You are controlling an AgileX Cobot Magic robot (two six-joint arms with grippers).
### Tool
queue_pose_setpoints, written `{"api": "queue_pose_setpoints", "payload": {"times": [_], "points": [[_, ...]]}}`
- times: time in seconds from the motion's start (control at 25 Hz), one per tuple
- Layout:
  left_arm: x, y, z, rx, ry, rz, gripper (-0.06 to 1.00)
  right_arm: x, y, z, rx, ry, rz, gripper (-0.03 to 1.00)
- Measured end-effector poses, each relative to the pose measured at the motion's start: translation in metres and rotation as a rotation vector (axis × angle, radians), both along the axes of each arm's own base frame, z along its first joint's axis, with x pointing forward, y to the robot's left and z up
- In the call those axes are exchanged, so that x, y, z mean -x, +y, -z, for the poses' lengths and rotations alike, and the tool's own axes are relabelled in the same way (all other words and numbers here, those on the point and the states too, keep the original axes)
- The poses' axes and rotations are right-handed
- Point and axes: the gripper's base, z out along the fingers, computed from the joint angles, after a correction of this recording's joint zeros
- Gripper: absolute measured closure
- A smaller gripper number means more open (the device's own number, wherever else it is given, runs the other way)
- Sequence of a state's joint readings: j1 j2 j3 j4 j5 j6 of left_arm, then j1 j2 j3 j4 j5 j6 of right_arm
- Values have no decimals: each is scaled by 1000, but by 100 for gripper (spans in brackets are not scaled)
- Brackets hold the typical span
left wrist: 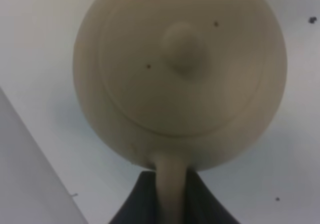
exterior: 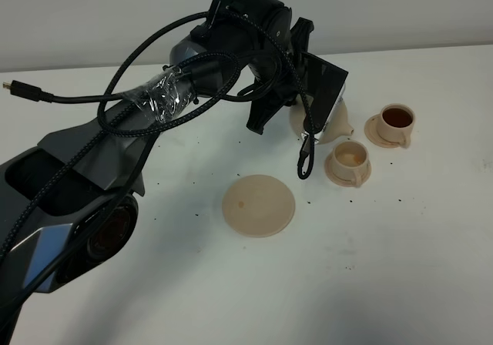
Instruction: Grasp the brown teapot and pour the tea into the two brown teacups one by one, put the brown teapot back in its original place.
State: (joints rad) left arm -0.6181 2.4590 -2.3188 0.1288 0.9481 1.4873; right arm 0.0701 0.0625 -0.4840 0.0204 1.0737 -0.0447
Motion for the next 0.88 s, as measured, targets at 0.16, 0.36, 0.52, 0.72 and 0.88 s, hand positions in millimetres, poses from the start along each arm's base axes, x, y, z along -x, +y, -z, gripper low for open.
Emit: {"api": "queue_pose_setpoints", "payload": {"times": [0.16,0.36,0.52,0.72,0.88], "points": [[2,-4,0,-5,-10,31,83,0,0,0,0,0,0,73],[2,-4,0,-32,-17,67,83,0,0,0,0,0,0,73],[2,-2,0,-69,-28,107,83,0,0,0,0,0,0,73],[1,-1,0,-87,-40,122,83,0,0,0,-1,0,1,73],[0,-2,-1,-86,-59,128,83,0,0,0,-1,0,1,73]]}}
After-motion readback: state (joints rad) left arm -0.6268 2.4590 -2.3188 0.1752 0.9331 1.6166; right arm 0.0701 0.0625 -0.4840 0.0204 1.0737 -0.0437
